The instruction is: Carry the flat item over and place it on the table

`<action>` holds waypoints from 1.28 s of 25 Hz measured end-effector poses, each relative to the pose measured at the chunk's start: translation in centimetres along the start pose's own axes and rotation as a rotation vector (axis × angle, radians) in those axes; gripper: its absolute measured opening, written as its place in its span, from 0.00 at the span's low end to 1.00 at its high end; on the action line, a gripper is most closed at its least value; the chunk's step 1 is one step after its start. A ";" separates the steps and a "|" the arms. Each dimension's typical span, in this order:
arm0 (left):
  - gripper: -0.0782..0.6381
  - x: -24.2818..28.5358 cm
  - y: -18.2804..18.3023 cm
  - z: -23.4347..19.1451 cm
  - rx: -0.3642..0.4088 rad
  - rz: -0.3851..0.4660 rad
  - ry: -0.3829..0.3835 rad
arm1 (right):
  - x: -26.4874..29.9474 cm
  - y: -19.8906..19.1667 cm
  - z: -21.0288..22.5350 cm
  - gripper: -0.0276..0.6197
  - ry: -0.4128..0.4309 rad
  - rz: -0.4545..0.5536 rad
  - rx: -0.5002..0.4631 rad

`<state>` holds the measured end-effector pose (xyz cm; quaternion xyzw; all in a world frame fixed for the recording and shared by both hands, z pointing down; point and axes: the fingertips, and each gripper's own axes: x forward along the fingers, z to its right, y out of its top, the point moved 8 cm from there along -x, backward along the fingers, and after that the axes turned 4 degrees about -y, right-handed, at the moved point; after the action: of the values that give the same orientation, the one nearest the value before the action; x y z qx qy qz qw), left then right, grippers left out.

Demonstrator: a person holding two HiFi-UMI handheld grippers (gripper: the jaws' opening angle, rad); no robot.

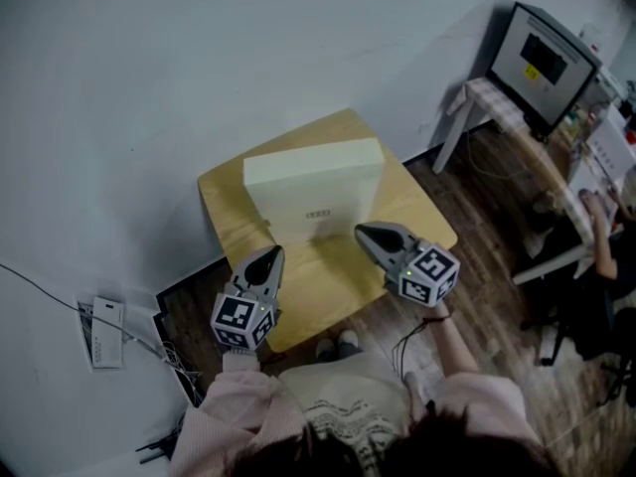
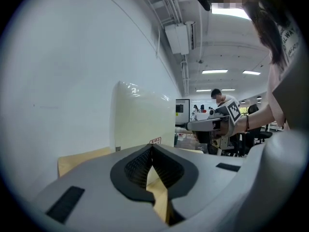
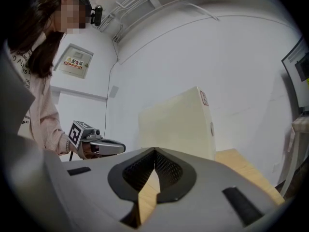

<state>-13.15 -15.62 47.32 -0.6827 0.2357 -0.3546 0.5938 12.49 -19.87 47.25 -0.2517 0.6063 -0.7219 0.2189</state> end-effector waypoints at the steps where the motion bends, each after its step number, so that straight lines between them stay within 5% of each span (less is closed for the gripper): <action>1: 0.10 -0.1 0.0 0.1 0.003 0.003 -0.005 | 0.0 0.0 -0.3 0.04 -0.002 0.008 0.004; 32: 0.10 -1.4 0.3 0.9 0.040 0.066 -0.097 | -0.6 1.4 -4.5 0.04 -0.031 0.107 -0.030</action>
<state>-13.29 -14.08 46.69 -0.6788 0.2218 -0.3060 0.6296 10.18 -16.29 45.15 -0.2336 0.6262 -0.6959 0.2626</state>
